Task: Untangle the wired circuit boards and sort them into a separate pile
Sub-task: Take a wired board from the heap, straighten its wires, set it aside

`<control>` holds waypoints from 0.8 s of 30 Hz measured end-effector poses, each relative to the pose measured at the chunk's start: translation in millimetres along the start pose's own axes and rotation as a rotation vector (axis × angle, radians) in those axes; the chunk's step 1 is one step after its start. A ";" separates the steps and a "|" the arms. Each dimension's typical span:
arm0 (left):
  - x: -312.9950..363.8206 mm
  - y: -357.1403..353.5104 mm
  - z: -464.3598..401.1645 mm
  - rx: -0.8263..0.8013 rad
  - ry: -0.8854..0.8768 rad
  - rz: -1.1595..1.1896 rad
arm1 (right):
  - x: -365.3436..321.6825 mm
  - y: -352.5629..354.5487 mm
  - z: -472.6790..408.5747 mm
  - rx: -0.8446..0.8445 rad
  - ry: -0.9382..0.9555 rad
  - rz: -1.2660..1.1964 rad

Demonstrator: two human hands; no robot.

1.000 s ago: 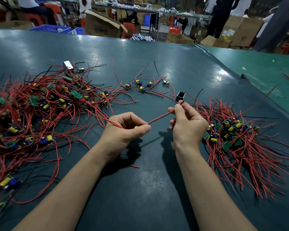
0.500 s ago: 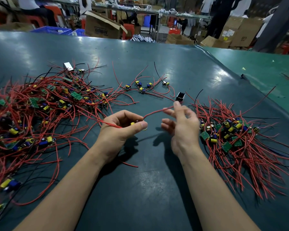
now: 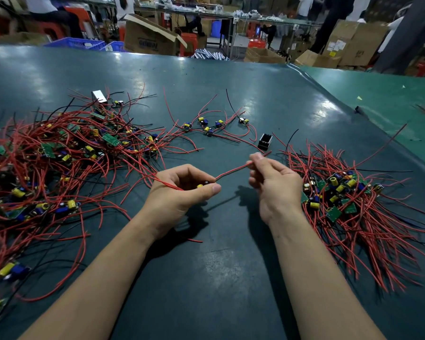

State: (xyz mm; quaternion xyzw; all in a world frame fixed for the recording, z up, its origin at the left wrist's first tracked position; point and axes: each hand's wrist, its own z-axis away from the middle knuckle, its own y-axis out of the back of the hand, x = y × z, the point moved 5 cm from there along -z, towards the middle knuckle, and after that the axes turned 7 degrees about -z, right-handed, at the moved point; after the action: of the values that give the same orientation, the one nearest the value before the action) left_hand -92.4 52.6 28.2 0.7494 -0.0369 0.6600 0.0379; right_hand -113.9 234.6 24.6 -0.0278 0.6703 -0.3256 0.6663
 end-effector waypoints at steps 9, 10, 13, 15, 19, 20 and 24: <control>0.3 19.0 -7.4 0.252 -0.037 0.251 | 4.2 -0.3 2.4 0.111 0.107 -0.076; -0.9 22.2 -8.6 0.288 -0.025 0.294 | 4.1 -1.5 3.3 0.098 0.109 -0.069; -4.1 28.0 -11.5 0.361 0.003 0.468 | 3.2 -7.5 5.5 -0.012 0.067 -0.048; -6.3 31.7 -12.3 0.397 0.034 0.580 | 4.5 -14.6 8.6 -0.128 -0.042 -0.060; -5.6 31.6 -12.7 0.327 0.107 0.571 | 6.5 -21.0 11.4 -0.254 -0.203 -0.151; -4.3 28.0 -11.7 0.273 0.126 0.537 | 7.5 -21.1 10.6 -0.264 -0.206 -0.141; -3.0 3.0 -2.7 -0.011 0.208 0.317 | 14.9 -26.8 16.8 -0.410 -0.190 0.146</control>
State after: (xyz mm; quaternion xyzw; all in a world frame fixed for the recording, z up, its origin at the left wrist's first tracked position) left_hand -95.8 49.9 25.6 0.6619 -0.1542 0.7312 -0.0591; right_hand -110.9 199.8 25.9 -0.1442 0.6571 -0.1295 0.7285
